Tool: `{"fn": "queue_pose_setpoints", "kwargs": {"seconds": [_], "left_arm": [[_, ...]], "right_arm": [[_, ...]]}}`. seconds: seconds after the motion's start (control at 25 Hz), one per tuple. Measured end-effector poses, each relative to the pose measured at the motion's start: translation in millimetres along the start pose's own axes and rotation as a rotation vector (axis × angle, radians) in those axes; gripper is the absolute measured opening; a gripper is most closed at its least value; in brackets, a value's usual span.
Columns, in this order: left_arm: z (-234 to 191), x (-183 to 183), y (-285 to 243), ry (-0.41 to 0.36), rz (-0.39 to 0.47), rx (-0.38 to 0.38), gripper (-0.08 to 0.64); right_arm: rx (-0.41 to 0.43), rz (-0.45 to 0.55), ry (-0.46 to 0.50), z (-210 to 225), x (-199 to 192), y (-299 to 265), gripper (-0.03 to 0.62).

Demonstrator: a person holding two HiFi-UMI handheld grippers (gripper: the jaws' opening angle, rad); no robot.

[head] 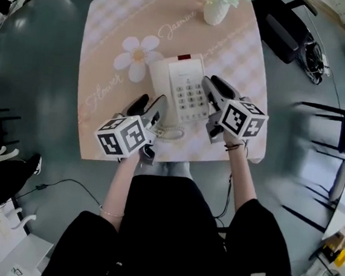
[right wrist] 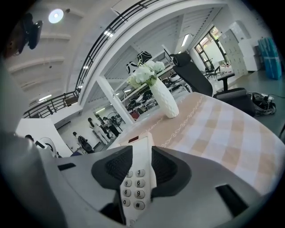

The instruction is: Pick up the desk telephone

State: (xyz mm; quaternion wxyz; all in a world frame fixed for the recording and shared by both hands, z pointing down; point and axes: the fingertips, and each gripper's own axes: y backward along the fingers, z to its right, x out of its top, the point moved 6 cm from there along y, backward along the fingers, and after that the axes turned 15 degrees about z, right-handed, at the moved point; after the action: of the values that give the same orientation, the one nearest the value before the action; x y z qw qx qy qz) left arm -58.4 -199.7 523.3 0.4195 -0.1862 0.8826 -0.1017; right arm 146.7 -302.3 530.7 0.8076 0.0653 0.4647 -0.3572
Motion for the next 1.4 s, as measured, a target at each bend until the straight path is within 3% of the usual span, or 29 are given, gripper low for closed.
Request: {"fn": "queue_pose_setpoints", "kwargs": {"seconds": [0.24,0.48,0.92,1.2,1.4], "left_arm": [[-7,-6,-15,0.054,-0.035,-0.015,0.308],[-9,-12,-25,0.114,-0.072,-0.021,0.314],[-15,-18,-39,0.196,-0.123,-0.054,0.314],[-16,-17,-42,0.199,-0.144,-0.074,0.316],[-12,-16,-40,0.198,-0.143,-0.047,0.316]], "right_arm": [[0.005,-0.051,-0.070,6,-4,-21,0.176],[-0.011,-0.105,-0.148,11,-12,-30,0.225],[0.006,-0.204,-0.241,21,-23,-38,0.224],[0.054,-0.234,-0.290,22,-25,-42,0.196],[0.052,-0.229,-0.290,21,-25,-39,0.196]]}}
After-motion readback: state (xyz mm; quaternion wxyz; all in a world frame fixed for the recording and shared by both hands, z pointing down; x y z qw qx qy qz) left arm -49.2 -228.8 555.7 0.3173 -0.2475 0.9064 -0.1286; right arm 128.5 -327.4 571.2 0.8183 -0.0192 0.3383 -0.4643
